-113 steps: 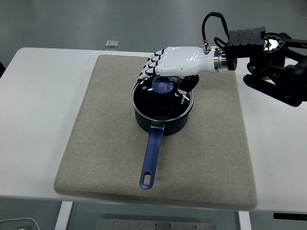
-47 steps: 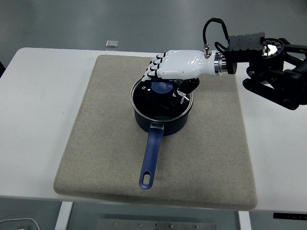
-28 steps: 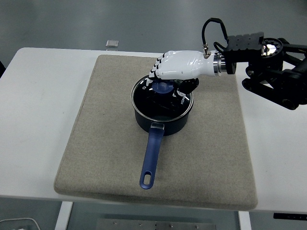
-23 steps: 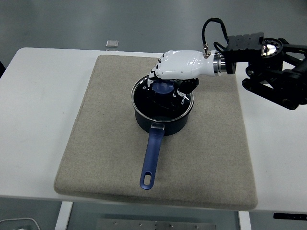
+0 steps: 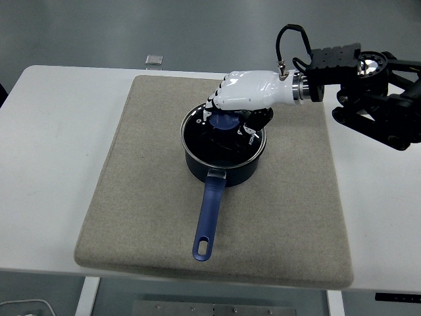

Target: Lift the pot lid and place it to the right of the pot.

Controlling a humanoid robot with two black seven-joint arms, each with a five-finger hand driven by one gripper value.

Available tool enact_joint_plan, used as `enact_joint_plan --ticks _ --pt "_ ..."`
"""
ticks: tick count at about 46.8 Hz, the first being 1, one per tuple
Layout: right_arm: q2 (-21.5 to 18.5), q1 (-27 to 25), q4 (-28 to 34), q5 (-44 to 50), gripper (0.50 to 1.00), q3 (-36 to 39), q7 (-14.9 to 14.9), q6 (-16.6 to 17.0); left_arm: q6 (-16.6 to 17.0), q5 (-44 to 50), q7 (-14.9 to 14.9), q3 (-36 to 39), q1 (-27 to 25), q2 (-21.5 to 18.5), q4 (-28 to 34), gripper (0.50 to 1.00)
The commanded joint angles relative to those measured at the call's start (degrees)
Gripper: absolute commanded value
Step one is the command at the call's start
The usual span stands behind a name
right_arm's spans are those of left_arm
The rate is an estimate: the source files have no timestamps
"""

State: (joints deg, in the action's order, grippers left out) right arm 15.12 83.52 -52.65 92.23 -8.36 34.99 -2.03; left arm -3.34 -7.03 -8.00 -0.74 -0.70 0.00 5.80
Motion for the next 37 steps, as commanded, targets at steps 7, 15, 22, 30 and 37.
enact_joint_plan --ticks 7,15,22,30,37 --pt "0.0 0.8 0.1 -0.2 0.5 0.3 0.0 0.4 0.0 0.0 0.0 0.0 0.0 0.0 0.0 1.0" --pt "0.1 2.3 0.1 -0.3 0.5 0.2 0.0 0.4 0.0 0.0 0.0 -0.1 0.0 0.0 0.0 1.0" --pt "0.1 2.3 0.1 -0.3 0.5 0.2 0.0 0.4 0.0 0.0 0.0 0.0 0.0 0.0 0.0 1.0" --pt "0.1 2.6 0.1 -0.3 0.5 0.3 0.0 0.4 0.0 0.0 -0.1 -0.1 0.0 0.0 0.0 1.0" --pt "0.1 3.4 0.1 -0.5 0.5 0.4 0.0 0.4 0.0 0.0 0.0 -0.1 0.0 0.0 0.0 1.0"
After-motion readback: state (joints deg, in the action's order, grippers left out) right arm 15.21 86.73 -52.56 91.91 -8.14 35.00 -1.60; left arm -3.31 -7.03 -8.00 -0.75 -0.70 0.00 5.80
